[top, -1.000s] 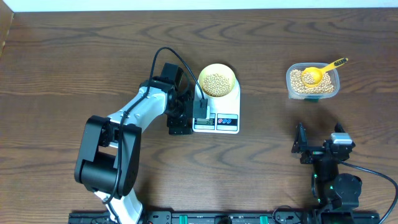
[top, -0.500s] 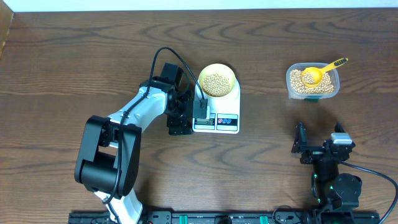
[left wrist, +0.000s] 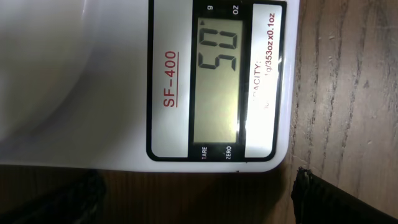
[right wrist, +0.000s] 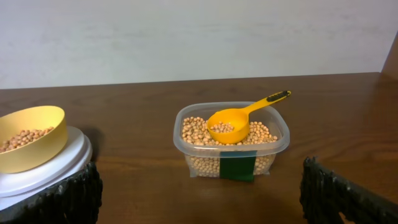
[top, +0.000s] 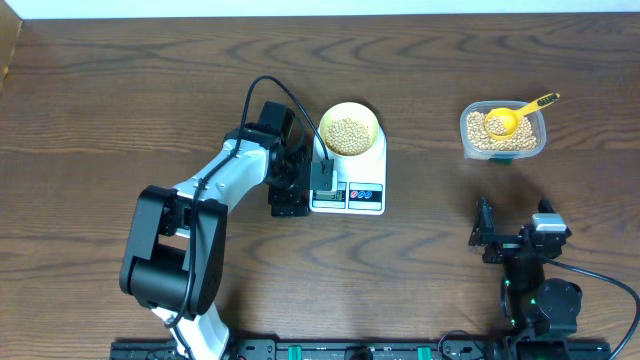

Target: Scoop item into bowl and weigh 50g on scale

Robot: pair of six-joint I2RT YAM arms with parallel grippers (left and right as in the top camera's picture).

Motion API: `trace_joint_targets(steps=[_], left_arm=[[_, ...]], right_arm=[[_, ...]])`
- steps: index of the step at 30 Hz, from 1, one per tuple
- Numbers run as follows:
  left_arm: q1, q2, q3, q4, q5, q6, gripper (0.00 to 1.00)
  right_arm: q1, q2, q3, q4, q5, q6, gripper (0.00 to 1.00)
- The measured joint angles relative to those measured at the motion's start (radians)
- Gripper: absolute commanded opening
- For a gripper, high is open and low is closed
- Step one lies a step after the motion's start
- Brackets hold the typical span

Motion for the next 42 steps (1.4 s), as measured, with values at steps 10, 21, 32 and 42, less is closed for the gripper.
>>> trace_joint_targets(steps=[10, 21, 32, 42], left_arm=[[-0.001, -0.117, -0.008, -0.020, -0.011, 0.000, 0.98], [-0.001, -0.505, -0.008, -0.197, 0.003, 0.000, 0.98], [0.004, -0.576, -0.009, -0.315, 0.076, -0.008, 0.98], [0.275, -0.584, -0.058, -0.050, 0.245, -0.288, 0.97]], right_arm=[[0.000, 0.000, 0.000, 0.000, 0.000, 0.000, 0.99], [0.000, 0.000, 0.000, 0.000, 0.000, 0.000, 0.99], [0.000, 0.000, 0.000, 0.000, 0.000, 0.000, 0.99], [0.000, 0.000, 0.000, -0.001, 0.001, 0.000, 0.99]])
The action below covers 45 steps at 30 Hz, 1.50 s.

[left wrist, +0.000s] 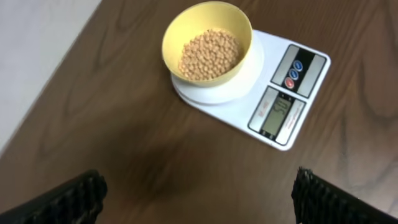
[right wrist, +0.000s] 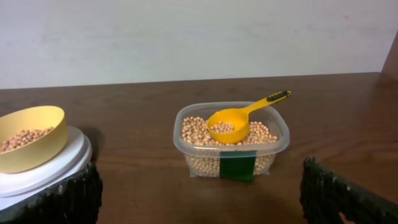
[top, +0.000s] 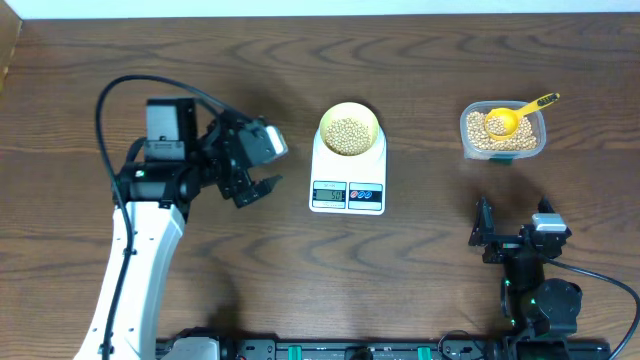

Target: Scoop item into bowl and weigh 50g on scale

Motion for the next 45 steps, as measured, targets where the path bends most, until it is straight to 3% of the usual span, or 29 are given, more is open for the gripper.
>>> trace_joint_targets(steps=[8, 21, 28, 35, 39, 45], left_arm=[[0.029, -0.041, -0.304, 0.249, 0.098, -0.022, 0.98], [0.028, -0.437, -0.532, 0.313, 0.103, -0.019, 0.98], [0.028, -0.617, -0.685, 0.630, 0.067, -0.028, 0.98], [0.028, -0.786, -0.789, 0.913, -0.011, -0.264, 0.98], [0.028, -0.904, -0.838, 0.932, -0.069, -0.388, 0.98], [0.028, -1.033, -0.946, 0.986, -0.118, -0.457, 0.98]], right_arm=[[0.000, 0.000, 0.000, 0.000, 0.000, 0.000, 0.99], [0.000, 0.000, 0.000, 0.000, 0.002, 0.000, 0.99], [0.000, 0.000, 0.000, 0.000, 0.002, 0.000, 0.99], [0.000, 0.000, 0.000, 0.000, 0.002, 0.000, 0.99], [0.000, 0.000, 0.000, 0.000, 0.002, 0.000, 0.99], [0.000, 0.000, 0.000, 0.000, 0.002, 0.000, 0.99]])
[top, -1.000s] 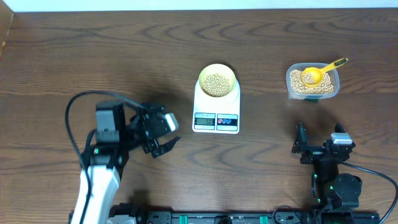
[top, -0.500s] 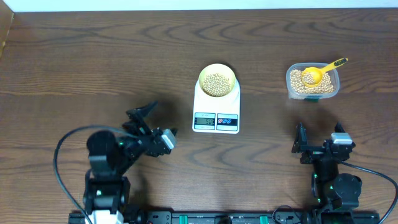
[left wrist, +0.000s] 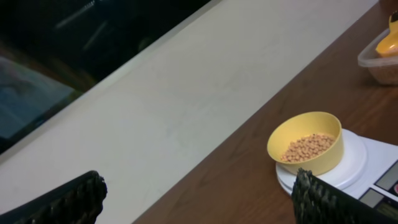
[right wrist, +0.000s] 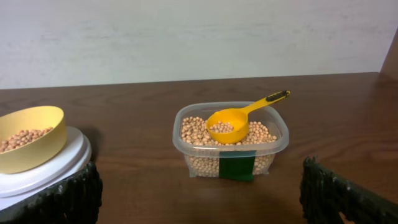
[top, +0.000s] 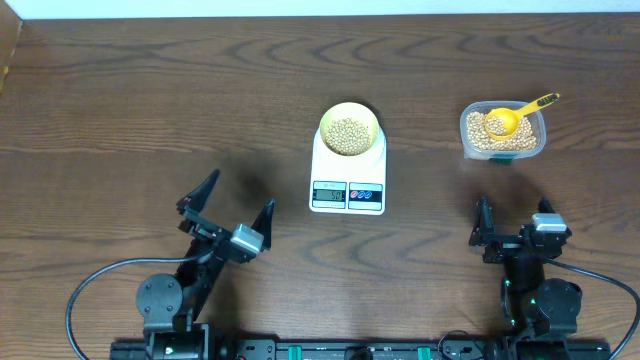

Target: Scoop item into bowl and weigh 50g on scale

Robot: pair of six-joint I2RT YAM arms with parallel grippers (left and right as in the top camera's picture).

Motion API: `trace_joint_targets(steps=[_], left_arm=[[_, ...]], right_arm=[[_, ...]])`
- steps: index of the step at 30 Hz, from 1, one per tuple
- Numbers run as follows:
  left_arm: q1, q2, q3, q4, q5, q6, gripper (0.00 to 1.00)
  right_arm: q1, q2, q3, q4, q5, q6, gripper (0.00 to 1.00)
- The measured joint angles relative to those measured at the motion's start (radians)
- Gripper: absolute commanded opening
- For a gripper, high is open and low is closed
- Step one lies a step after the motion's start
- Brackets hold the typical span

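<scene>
A yellow bowl (top: pixel 349 129) of tan beans stands on the white scale (top: pixel 348 196) at mid table; its display is too small to read from overhead. The bowl (left wrist: pixel 306 142) and scale (left wrist: pixel 357 165) also show in the left wrist view. At the far right a clear container (top: pixel 503 133) of beans holds the orange scoop (top: pixel 505 120), seen again as the scoop (right wrist: pixel 230 124) in the container (right wrist: pixel 231 140). My left gripper (top: pixel 236 200) is open at the front left, holding nothing. My right gripper (top: pixel 512 218) is open at the front right, short of the container.
The dark wooden table ends at a pale wall (right wrist: pixel 186 37) behind the container. Both arm bases sit on a black rail (top: pixel 330 350) along the front edge. A cable (top: pixel 90 290) loops beside the left arm.
My left arm was raised to the left of the scale; now it is folded low at the front left edge, its gripper still open. The right arm, bowl and scoop have not moved.
First my left wrist was close over the scale's display, which read 50 g, with the bowl of beans on the scale. Then the left gripper was left of the scale, open. Now it is down at the front edge. The right gripper stayed put throughout.
</scene>
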Motion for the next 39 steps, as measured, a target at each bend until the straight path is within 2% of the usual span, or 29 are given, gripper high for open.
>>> trace_joint_targets(steps=[4, 10, 15, 19, 23, 39], left_arm=[[0.000, -0.070, -0.096, 0.067, -0.023, -0.017, 0.98], [0.000, -0.182, -0.117, 0.004, -0.077, -0.114, 0.98], [0.000, -0.250, -0.117, -0.111, -0.188, -0.298, 0.98], [0.000, -0.250, -0.117, -0.242, -0.238, -0.375, 0.98], [0.000, -0.249, -0.113, -0.338, -0.275, -0.399, 0.98], [0.000, -0.250, -0.109, -0.346, -0.303, -0.400, 0.98]], right_arm=[[0.000, 0.000, 0.000, 0.000, 0.000, 0.000, 0.99], [0.000, 0.000, 0.000, 0.000, 0.000, 0.000, 0.99], [0.000, 0.000, 0.000, 0.000, 0.000, 0.000, 0.99], [0.000, 0.000, 0.000, 0.000, 0.000, 0.000, 0.99], [0.000, 0.000, 0.000, 0.000, 0.000, 0.000, 0.99], [0.000, 0.000, 0.000, 0.000, 0.000, 0.000, 0.99]])
